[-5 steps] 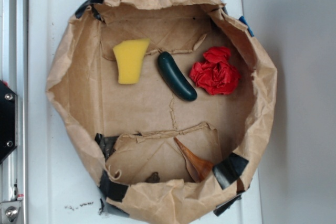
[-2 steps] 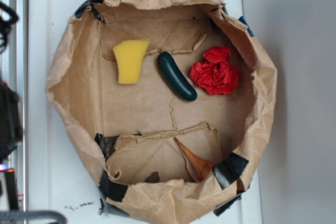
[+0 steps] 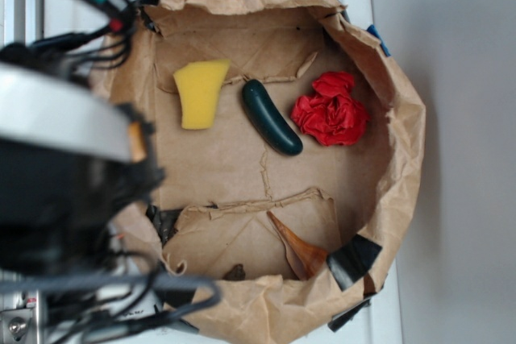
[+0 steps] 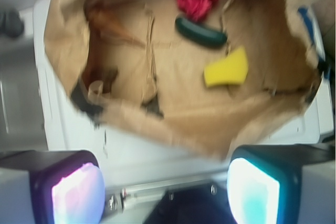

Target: Grab the green sponge.

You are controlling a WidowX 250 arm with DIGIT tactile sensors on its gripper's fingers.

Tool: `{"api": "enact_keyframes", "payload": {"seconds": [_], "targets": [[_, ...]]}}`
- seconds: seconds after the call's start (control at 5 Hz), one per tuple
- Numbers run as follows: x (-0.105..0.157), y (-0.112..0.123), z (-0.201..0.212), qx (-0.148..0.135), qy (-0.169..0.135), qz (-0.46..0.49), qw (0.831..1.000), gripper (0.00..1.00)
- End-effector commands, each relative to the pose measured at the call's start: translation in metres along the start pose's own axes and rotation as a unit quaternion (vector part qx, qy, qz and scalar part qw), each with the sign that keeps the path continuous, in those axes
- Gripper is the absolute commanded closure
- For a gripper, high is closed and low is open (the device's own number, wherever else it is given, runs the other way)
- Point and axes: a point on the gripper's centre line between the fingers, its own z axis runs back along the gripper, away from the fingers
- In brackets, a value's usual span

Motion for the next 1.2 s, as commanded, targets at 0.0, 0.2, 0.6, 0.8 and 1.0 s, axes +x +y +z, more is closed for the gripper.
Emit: {"api": "enact_keyframes", "payload": {"seconds": [0.0, 0.2, 0.6, 0.8, 1.0], "targets": [[0.019, 0.03, -0.007, -0.027, -0.085, -0.003, 0.996, 0.0], [-0.007, 0.036, -0.01, -0.016, -0.071, 0.122, 0.99, 0.0], [-0.007, 0.036, -0.01, -0.016, -0.071, 0.122, 0.99, 0.0], [-0.007, 0.036, -0.01, -0.016, -0.071, 0.122, 0.99, 0.0], [-0.007, 0.036, -0.01, -0.016, -0.071, 0.122, 0.99, 0.0]]}}
